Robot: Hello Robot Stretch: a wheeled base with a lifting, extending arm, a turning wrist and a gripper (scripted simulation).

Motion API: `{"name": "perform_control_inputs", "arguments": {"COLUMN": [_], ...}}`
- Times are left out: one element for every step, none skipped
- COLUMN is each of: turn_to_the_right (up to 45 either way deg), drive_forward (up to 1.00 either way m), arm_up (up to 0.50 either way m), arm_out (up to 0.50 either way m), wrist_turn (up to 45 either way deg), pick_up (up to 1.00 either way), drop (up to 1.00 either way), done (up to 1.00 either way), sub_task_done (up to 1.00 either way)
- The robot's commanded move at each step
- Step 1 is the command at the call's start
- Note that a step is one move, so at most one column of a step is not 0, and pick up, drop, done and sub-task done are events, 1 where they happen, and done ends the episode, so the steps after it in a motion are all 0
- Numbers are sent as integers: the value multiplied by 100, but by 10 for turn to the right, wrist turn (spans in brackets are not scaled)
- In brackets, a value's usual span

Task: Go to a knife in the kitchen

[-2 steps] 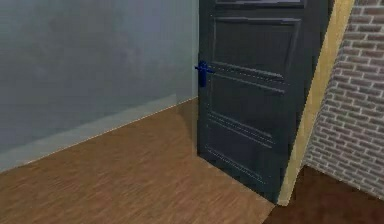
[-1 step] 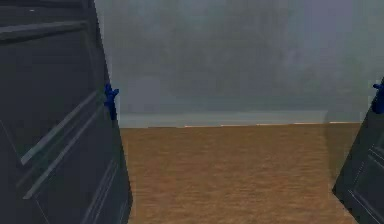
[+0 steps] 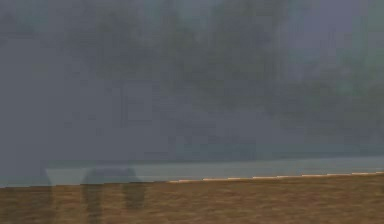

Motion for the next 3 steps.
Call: {"name": "perform_control_inputs", "arguments": {"turn_to_the_right": [-60,0,-360], "drive_forward": [0,45,0], "arm_up": [0,0,0], "arm_out": [0,0,0], "wrist_turn": [0,0,0], "pick_up": [0,0,0], "drop": [0,0,0], "done": [0,0,0], "sub_task_done": [0,0,0]}}
